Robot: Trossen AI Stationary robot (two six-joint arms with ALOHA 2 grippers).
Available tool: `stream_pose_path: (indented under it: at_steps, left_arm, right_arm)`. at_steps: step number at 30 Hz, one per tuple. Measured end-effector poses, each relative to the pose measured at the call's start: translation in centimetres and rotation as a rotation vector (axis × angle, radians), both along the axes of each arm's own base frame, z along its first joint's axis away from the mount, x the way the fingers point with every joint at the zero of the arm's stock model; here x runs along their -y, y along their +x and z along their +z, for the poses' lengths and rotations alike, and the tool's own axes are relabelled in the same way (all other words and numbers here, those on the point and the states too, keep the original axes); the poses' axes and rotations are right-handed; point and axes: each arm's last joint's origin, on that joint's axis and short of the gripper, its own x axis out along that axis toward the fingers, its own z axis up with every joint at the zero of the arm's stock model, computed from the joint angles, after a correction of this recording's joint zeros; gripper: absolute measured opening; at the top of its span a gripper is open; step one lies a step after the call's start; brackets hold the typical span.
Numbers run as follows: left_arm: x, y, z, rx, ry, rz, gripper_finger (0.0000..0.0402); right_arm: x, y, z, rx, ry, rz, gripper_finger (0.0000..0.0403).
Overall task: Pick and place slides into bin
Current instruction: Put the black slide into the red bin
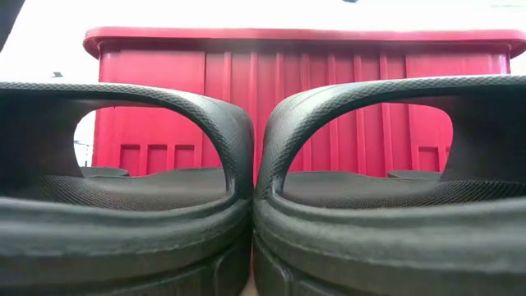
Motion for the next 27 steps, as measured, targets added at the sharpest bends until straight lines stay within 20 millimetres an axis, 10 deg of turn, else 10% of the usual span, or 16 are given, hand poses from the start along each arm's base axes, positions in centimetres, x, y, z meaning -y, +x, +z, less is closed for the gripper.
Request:
stream_pose_path:
  at_steps: [18,27]
  left_arm:
    - [0.8,2.4,-8.2,-0.173,-0.084,-0.04,0.0289]
    - [-0.8,2.9,-9.3,-0.222,-0.072,0.057,0.0289]
  right_arm:
    - [0.0,-0.1,-0.2,-0.019,0.032,-0.002,0.0]
    - [0.0,-0.1,-0.5,-0.061,0.072,-0.006,0.0]
